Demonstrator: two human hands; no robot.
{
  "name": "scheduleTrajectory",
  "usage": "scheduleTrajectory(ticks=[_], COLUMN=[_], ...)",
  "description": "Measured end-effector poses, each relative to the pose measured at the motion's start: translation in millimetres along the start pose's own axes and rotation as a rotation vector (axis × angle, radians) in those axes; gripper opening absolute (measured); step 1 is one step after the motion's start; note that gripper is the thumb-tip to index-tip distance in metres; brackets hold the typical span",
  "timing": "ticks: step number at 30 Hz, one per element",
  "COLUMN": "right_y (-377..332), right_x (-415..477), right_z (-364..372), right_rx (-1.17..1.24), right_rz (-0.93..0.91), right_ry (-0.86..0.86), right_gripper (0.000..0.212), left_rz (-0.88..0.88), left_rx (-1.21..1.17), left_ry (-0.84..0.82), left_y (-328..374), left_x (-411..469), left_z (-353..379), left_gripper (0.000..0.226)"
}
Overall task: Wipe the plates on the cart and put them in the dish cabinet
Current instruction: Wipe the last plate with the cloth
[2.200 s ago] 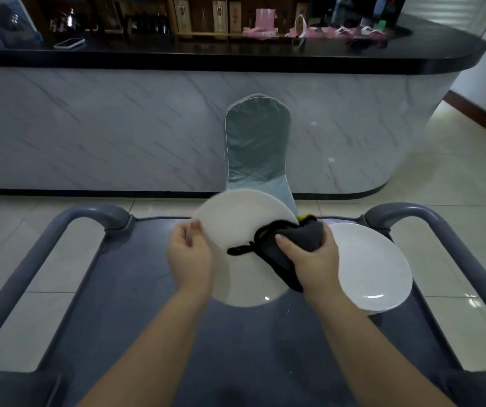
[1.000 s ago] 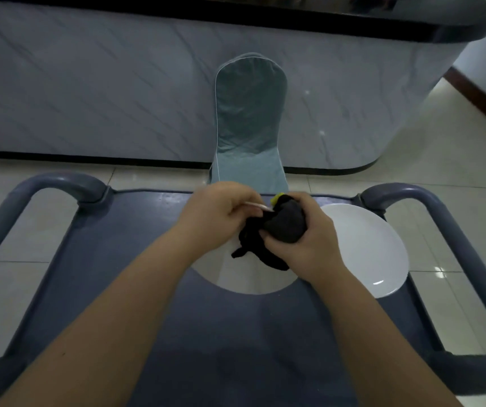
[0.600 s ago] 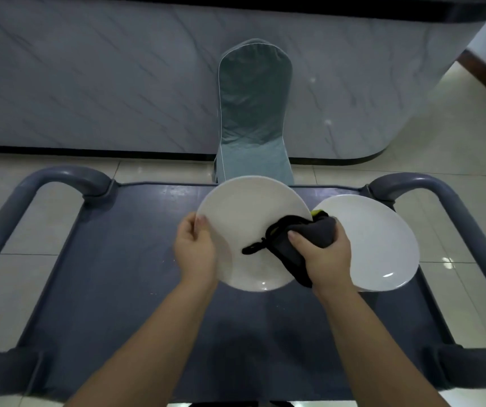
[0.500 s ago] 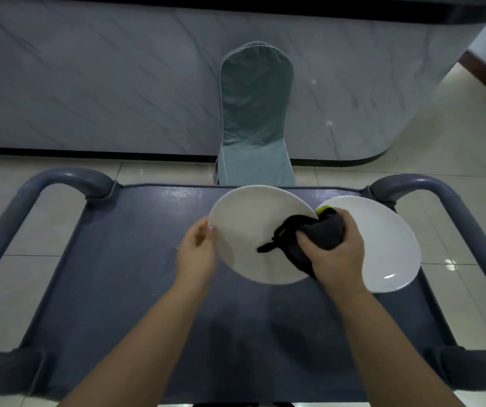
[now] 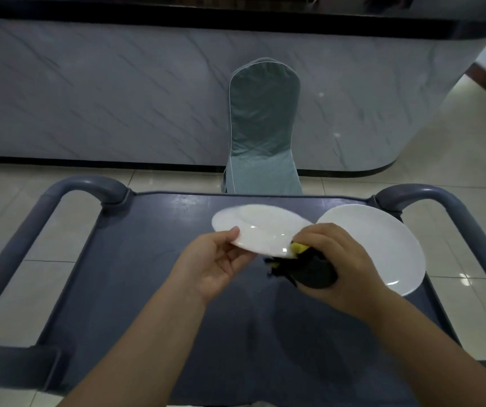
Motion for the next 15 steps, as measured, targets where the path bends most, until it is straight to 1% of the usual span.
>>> scheduleTrajectory(ticks=[2,4,5,6,7,8,9,10,12,14,15], right_y=[15.8,36.4,46.1,53.1,55.3,51.4,41.9,26.4,-15.1,-45.5,-48.1], right_x=[-8.1,-6.1,1.1,12.1,26.0,41.6,55.4,65.6,71.9,59.3,49.0], right_z=[-13.5,-18.0,-17.1,-15.0,-11.5,-5.8,4.5,17.5,39.0,45.6,42.4], right_rx=[0.192,0.274,0.286,0.278,0.251,0.211,0.176,0.166,0.180,0.137,0.108], right_rz=[0.283,0.555,0.659,0.721,0.735,0.703,0.644,0.575,0.407,0.183,0.099], right_ry=[-0.018,0.052,0.106,0.169,0.225,0.255,0.249,0.212,0.082,-0.036,-0.065], right_gripper=[0.051,0.060,0.065,0.067,0.066,0.065,0.064,0.063,0.065,0.069,0.070], left_rz=[0.097,0.193,0.221,0.235,0.240,0.238,0.232,0.230,0.205,0.202,0.218], left_rx=[0.073,0.123,0.131,0.137,0.148,0.146,0.132,0.113,0.061,0.064,0.083], left_ry=[-0.029,-0.063,-0.084,-0.104,-0.123,-0.145,-0.159,-0.172,-0.235,-0.276,-0.279], left_y=[4.8,11.3,13.3,13.8,12.2,9.1,5.6,2.2,-3.1,-3.5,-2.6], left_x=[0.4,1.4,-0.1,0.5,1.1,1.3,0.5,0.3,-1.1,-2.8,-3.9], left_z=[-10.8,-20.7,-23.0,-26.2,-28.2,-28.1,-27.9,-26.8,-22.8,-20.9,-22.3], left_gripper=[0.021,0.025,0.026,0.026,0.027,0.029,0.032,0.038,0.052,0.044,0.044])
Point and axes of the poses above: each hand's wrist, its own x-axis towards the middle knuckle, its own z-axis out of the palm, y = z × x, the point moved 6 cm from there along x, towards the middle knuckle, and after that the axes turned 13 degrees about -x, right-handed, at the moved point
